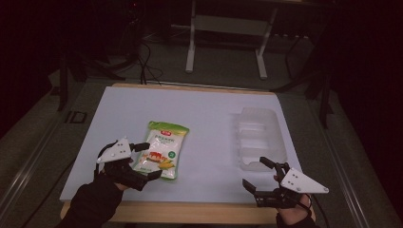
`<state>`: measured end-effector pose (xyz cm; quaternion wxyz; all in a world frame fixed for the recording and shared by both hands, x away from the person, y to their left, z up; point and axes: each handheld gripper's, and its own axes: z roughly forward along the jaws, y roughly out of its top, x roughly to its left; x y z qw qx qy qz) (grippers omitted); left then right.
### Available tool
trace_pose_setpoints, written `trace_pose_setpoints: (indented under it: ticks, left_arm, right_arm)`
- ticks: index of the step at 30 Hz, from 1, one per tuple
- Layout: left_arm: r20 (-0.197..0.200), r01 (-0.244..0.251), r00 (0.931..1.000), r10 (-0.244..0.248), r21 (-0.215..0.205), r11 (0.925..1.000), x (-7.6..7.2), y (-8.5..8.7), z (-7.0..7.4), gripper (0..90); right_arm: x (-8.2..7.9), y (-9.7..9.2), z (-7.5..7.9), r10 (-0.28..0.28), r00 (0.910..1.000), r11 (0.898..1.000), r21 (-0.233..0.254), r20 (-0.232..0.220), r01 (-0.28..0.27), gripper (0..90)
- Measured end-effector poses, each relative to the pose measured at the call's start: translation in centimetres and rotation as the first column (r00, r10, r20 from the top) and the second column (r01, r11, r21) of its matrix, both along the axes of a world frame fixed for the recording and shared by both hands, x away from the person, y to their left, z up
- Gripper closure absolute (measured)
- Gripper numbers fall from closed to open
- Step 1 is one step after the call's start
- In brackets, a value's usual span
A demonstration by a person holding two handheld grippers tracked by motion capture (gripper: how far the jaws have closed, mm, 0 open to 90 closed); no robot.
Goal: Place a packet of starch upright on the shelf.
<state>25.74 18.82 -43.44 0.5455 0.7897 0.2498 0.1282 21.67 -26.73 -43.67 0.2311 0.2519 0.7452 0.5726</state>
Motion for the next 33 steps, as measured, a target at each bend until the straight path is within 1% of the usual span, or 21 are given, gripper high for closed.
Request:
trace_pose_setpoints:
  ticks: [1,3,6,7,8,9,10,11,12,13,17,19,20,21,24,26,28,29,33]
  left_arm:
    - [-0.005,-0.011,0.9999,0.011,-0.007,0.9999,0.7,0.2,0.3,1.0]
    - [-0.003,-0.028,0.9996,0.028,-0.006,0.9996,1.4,0.4,0.7,1.1]
    - [0.001,-0.044,0.9990,0.044,0.012,0.9989,2.5,0.7,1.1,1.1]
    - [-0.001,-0.053,0.9986,0.053,0.016,0.9985,2.9,0.8,1.2,1.1]
    - [0.002,-0.064,0.9979,0.064,0.016,0.9978,3.2,1.0,1.3,1.1]
    - [-0.001,-0.068,0.9977,0.068,0.016,0.9976,3.6,1.1,1.4,1.1]
    - [0.004,-0.079,0.9969,0.079,0.024,0.9966,3.9,1.2,1.4,1.1]
    - [0.007,-0.084,0.9964,0.084,0.029,0.9960,4.2,1.2,1.4,1.1]
    - [0.002,-0.084,0.9965,0.084,0.030,0.9960,4.5,1.2,1.4,1.1]
    - [0.003,-0.095,0.9955,0.095,0.036,0.9948,4.9,1.3,1.4,1.1]
    - [-0.014,-0.111,0.9937,0.112,0.031,0.9933,6.3,1.4,0.9,1.1]
    - [-0.014,-0.111,0.9937,0.112,0.031,0.9933,6.3,1.4,0.9,1.1]
    - [-0.034,-0.126,0.9913,0.127,0.035,0.9914,7.2,1.5,0.5,1.1]
    - [-0.046,-0.128,0.9905,0.130,0.038,0.9910,7.6,1.6,0.3,1.1]
    - [-0.087,-0.147,0.9847,0.151,0.046,0.9880,9.0,1.8,-0.7,1.1]
    - [-0.105,-0.158,0.9810,0.163,0.054,0.9859,9.8,1.9,-1.5,1.1]
    - [-0.116,-0.181,0.9752,0.188,0.067,0.9811,10.7,2.1,-2.2,1.1]
    - [-0.127,-0.189,0.9723,0.196,0.066,0.9798,11.1,2.2,-2.7,1.1]
    - [-0.163,-0.233,0.9565,0.242,0.074,0.9697,12.7,2.6,-4.2,1.1]
  right_arm:
    - [0.0,0.0,0.0,-0.003,1.0000,1.000,-0.003,-0.005,0.003,10.5]
    - [0.1,0.1,-0.1,-0.006,1.0000,1.000,-0.017,-0.001,0.006,10.4]
    - [0.2,0.1,-0.1,0.000,1.0000,1.000,-0.012,-0.005,0.000,10.4]
    - [0.2,0.1,-0.1,-0.010,0.9999,1.000,-0.012,0.005,0.010,10.4]
    - [0.2,0.1,0.0,-0.005,1.0000,1.000,0.000,-0.004,0.005,10.4]
    - [0.2,0.2,0.0,0.004,0.9998,1.000,0.023,-0.017,-0.004,10.4]
    - [0.1,0.3,0.0,0.003,0.9999,1.000,0.027,-0.012,-0.003,10.4]
    - [0.0,0.4,0.1,0.003,1.0000,1.000,0.013,-0.001,-0.003,10.4]
    - [-0.1,0.5,0.1,0.004,1.0000,1.000,0.010,0.006,-0.004,10.4]
    - [-0.1,0.6,0.2,0.002,0.9999,1.000,0.017,0.012,-0.002,10.4]
    - [-0.1,0.7,0.2,-0.005,1.0000,1.000,0.030,0.008,0.005,9.6]
    - [-0.1,0.7,0.3,-0.008,0.9999,1.000,0.031,0.011,0.008,9.6]
    - [-0.1,0.7,0.3,-0.008,0.9999,1.000,0.031,0.011,0.008,9.6]
    - [-0.2,0.6,0.3,-0.023,0.9994,0.999,0.035,0.026,0.022,9.7]
    - [-0.1,0.5,0.3,-0.027,0.9993,0.999,0.040,0.025,0.026,9.7]
    - [-0.1,0.6,0.2,-0.024,0.9994,0.999,0.038,0.025,0.023,9.7]
    - [-0.1,0.7,0.1,-0.025,0.9994,0.999,0.037,0.025,0.024,9.7]
    - [-0.1,0.7,0.1,-0.026,0.9994,0.999,0.038,0.023,0.025,9.7]
    - [0.0,0.7,0.0,-0.025,0.9994,0.999,0.034,0.023,0.024,9.8]
